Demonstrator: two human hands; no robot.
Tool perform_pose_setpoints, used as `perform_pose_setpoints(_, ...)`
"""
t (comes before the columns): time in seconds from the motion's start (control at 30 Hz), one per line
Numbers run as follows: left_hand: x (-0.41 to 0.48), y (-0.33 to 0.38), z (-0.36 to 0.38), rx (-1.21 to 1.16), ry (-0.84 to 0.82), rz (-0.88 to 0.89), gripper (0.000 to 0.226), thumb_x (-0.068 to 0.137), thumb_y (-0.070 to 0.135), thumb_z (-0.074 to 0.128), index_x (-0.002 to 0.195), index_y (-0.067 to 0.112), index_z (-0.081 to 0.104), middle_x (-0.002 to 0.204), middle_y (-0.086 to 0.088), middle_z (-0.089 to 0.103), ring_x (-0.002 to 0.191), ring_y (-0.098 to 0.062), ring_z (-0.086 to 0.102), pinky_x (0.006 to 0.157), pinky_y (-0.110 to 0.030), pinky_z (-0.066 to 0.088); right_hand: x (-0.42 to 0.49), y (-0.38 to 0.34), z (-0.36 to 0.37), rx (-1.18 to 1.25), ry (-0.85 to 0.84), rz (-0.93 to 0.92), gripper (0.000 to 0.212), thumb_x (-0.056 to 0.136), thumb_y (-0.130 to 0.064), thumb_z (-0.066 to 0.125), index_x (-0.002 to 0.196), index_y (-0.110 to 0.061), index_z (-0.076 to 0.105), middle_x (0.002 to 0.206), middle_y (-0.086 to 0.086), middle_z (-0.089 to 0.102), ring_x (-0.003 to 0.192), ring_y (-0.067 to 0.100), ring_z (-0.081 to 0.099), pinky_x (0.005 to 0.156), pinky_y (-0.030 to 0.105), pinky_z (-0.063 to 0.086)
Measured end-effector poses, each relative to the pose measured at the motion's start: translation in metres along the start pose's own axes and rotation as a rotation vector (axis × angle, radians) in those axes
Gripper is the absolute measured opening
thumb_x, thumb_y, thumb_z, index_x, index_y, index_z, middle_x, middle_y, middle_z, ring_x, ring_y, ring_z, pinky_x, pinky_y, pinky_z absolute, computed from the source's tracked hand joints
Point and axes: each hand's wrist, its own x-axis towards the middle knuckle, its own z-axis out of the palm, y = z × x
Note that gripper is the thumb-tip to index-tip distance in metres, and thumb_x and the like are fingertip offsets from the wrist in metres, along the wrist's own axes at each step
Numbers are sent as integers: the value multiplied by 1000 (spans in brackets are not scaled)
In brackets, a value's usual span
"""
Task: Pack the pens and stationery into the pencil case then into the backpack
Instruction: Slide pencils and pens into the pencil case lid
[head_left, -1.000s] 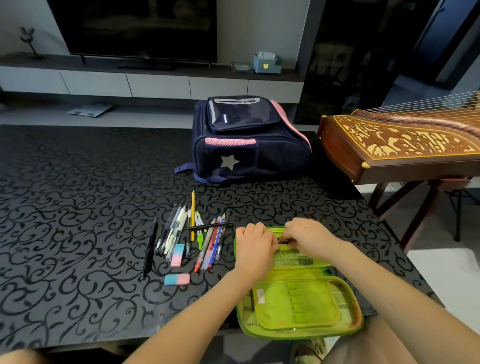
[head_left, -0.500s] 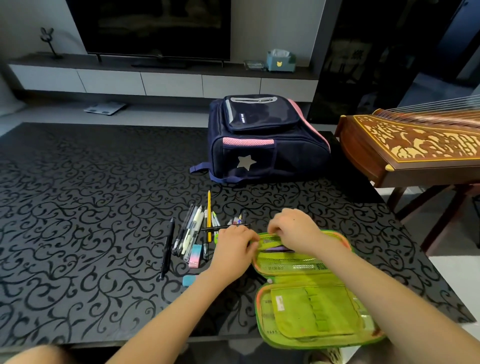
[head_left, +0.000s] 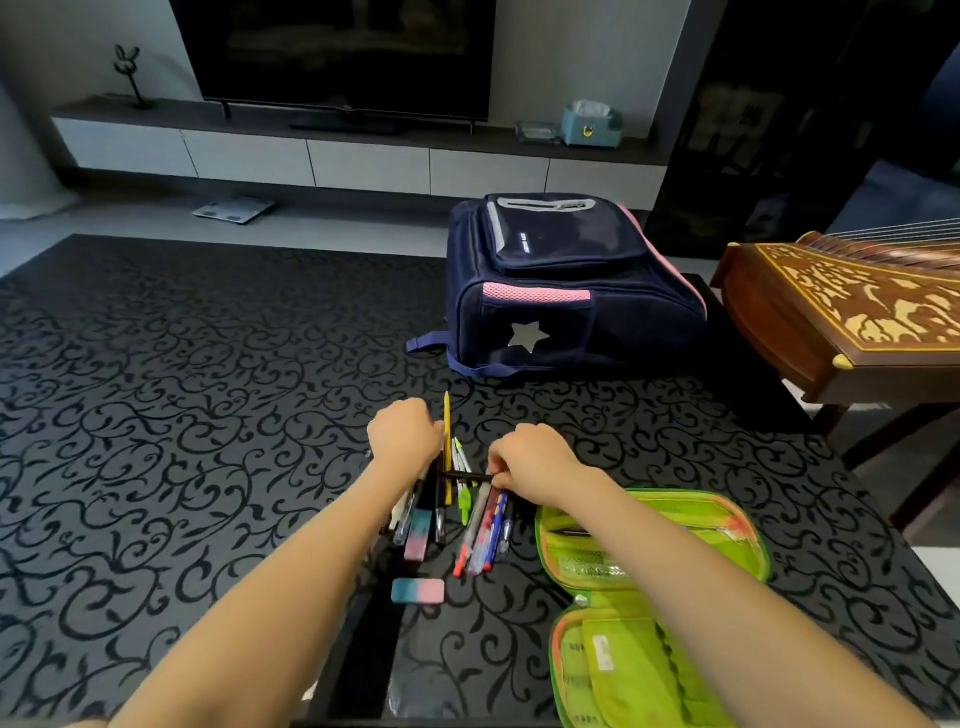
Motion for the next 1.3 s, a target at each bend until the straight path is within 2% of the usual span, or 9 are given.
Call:
perform_pose_setpoints(0.1, 16, 9, 5, 40, -57, -24, 35, 83, 41, 62, 80, 6, 62, 90, -14, 69, 86, -32, 64, 72, -34, 50, -1, 4, 2, 17, -13, -23, 18, 86, -30, 63, 100, -19, 65, 106, 2, 66, 108, 23, 51, 89, 33, 36)
perform_pose_setpoints(0.23, 27, 18, 7, 34, -85, -33, 25, 78, 22, 62, 64, 11, 44, 90, -10, 66, 90, -32, 62, 70, -31, 44, -1, 2, -3, 104, -25, 14, 18, 83, -36, 63, 90, -20, 69, 97, -1, 69, 98, 19, 55, 80, 32, 40)
perform_pose_setpoints(0.37, 35, 20, 2, -22, -100, -72, 38, 79, 27, 65, 57, 13, 37, 62, -2, 48, 76, -29, 61, 61, -27, 38, 19, -10, -8, 275, -33, 227, 33, 85, -47, 59, 72, -17, 65, 73, -1, 65, 77, 20, 61, 64, 29, 44)
perform_pose_setpoints(0.57, 39, 8, -14, -188, -95, -138, 41, 79, 29, 65, 55, 11, 38, 52, -1, 40, 48, -17, 40, 44, -23, 27, 53, -36, -12, 372, -308, 433, 64, 76, -47, 71, 119, -5, 50, 118, 9, 59, 106, 29, 60, 82, 34, 49)
perform_pose_setpoints(0.67, 39, 0, -16, -279, -114, -186, 41, 79, 25, 65, 53, 10, 38, 50, -1, 37, 44, -16, 34, 43, -25, 25, 57, -40, -14, 442, -396, 477, 59, 79, -44, 69, 120, -6, 50, 119, 7, 61, 106, 25, 60, 89, 33, 49)
perform_pose_setpoints(0.87, 37, -7, -21, -593, -22, -235, 27, 81, 14, 62, 58, 7, 50, 59, -8, 49, 56, -20, 45, 57, -26, 38, 40, -44, -5, 337, -192, 442, 30, 82, -30, 70, 95, -10, 52, 103, 7, 58, 95, 28, 59, 72, 33, 44)
perform_pose_setpoints(1.07, 31, -11, -55, -972, 144, -193, 27, 89, 5, 47, 63, 8, 50, 73, -15, 62, 61, -22, 56, 64, -34, 50, 33, -51, 4, 381, -99, 455, 34, 79, -16, 67, 63, -13, 37, 65, 1, 41, 70, 26, 50, 55, 27, 38)
perform_pose_setpoints(1.17, 16, -13, -82, -1103, 211, -107, 21, 96, 9, 42, 77, 17, 39, 79, -8, 58, 67, -19, 60, 64, -32, 56, 33, -47, 2, 686, 3, 545, 34, 77, -9, 66, 60, -10, 36, 58, 4, 41, 51, 21, 41, 44, 25, 31)
perform_pose_setpoints(1.3, -17, -8, -101, -952, 221, 61, 8, 99, 15, 36, 91, 16, 38, 74, -4, 47, 59, -16, 49, 49, -23, 48, 12, -29, -13, 1349, 286, 593, 24, 83, -5, 67, 67, -5, 48, 58, 11, 51, 47, 21, 49, 44, 26, 45)
